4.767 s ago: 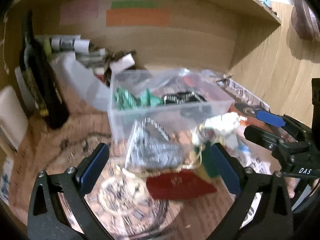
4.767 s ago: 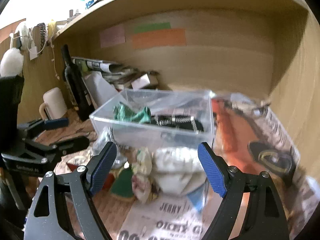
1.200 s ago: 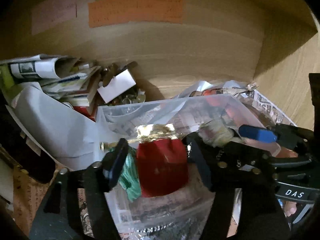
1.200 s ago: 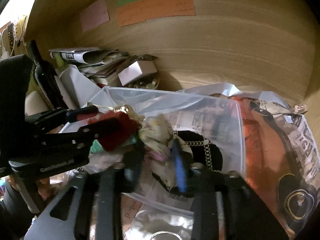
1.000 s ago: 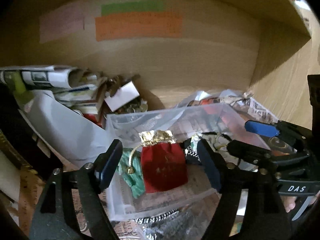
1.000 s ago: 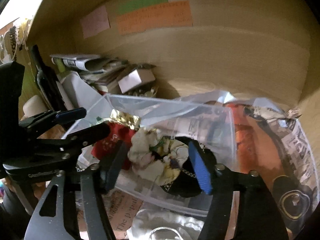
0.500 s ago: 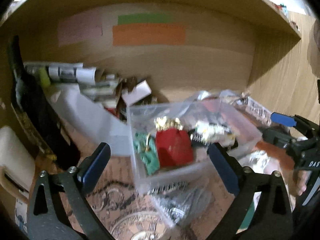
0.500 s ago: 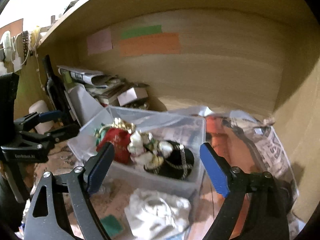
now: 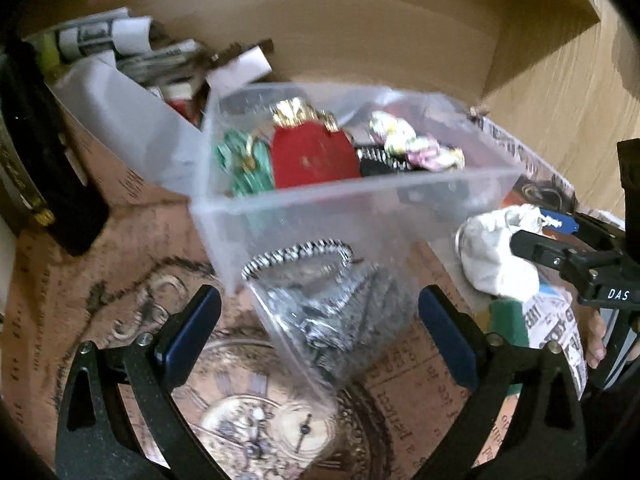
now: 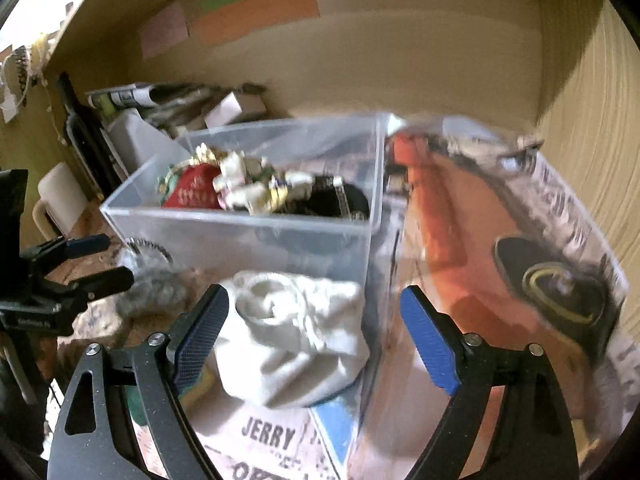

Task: Organize soft objects
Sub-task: 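Grasp the grey knit bag with the left gripper while the right gripper grasps the white drawstring bag, then carry the grey bag and white bag into the clear box and release both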

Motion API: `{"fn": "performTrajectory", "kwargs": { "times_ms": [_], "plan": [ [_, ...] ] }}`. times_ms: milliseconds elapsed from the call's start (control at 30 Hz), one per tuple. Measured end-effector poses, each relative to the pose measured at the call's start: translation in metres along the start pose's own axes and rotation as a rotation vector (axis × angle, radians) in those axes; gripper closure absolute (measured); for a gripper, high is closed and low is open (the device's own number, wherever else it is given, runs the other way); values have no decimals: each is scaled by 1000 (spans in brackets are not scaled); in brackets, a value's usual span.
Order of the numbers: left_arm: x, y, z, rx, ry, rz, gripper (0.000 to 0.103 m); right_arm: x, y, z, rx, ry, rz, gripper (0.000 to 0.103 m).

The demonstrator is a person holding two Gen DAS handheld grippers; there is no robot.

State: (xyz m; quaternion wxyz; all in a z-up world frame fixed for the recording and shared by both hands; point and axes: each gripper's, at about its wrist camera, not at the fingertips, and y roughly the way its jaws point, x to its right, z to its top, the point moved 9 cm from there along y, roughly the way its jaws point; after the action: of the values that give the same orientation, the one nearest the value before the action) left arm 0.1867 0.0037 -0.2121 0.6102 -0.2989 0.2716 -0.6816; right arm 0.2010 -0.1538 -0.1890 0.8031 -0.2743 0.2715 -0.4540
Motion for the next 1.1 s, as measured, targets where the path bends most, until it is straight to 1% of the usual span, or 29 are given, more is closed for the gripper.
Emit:
{"fn": "performTrajectory", "kwargs": {
  "times_ms": [67,133,167,200,233,267,300,333,367,400,433,500,600,800,1100],
  "plan": [
    [4,6,-5,-27,-9,-28,3,0,6,-6,-26,6,10,17],
    [5,8,-8,-29,-16,-32,5,-1,8,-10,-40,9,23,18],
    [6,9,-9,-31,-17,-35,10,-2,7,-11,-42,8,27,18],
    [6,10,-11,-39,-16,-45,19,-3,6,-13,-43,5,32,18],
    [7,12,-13,-48,-17,-54,24,-4,6,-14,-44,2,33,22],
    [8,14,-15,-61,-21,-71,31,-5,7,-16,-47,0,37,26],
    [8,15,-17,-69,-25,-80,36,-7,9,-19,-58,-4,48,36],
    [8,15,-17,-64,-25,-78,37,-8,11,-20,-66,-8,50,46],
    [10,14,-18,-61,-20,-85,44,-9,13,-22,-71,-16,48,49],
    [11,14,-19,-62,-16,-93,51,-10,13,-22,-67,-24,45,55],
    [12,13,-19,-62,-14,-98,53,-12,12,-22,-59,-33,43,63],
    [13,9,-23,-57,-6,-91,60,-15,7,-19,-27,-53,29,73],
    [16,0,-27,-44,4,-87,65,-15,0,-14,6,-59,22,79],
    [18,-28,-16,26,10,-87,66,-13,-16,1,69,-37,25,80],
    [14,-70,29,181,5,-68,66,-29,-53,32,190,-59,45,80]
  ]
}}
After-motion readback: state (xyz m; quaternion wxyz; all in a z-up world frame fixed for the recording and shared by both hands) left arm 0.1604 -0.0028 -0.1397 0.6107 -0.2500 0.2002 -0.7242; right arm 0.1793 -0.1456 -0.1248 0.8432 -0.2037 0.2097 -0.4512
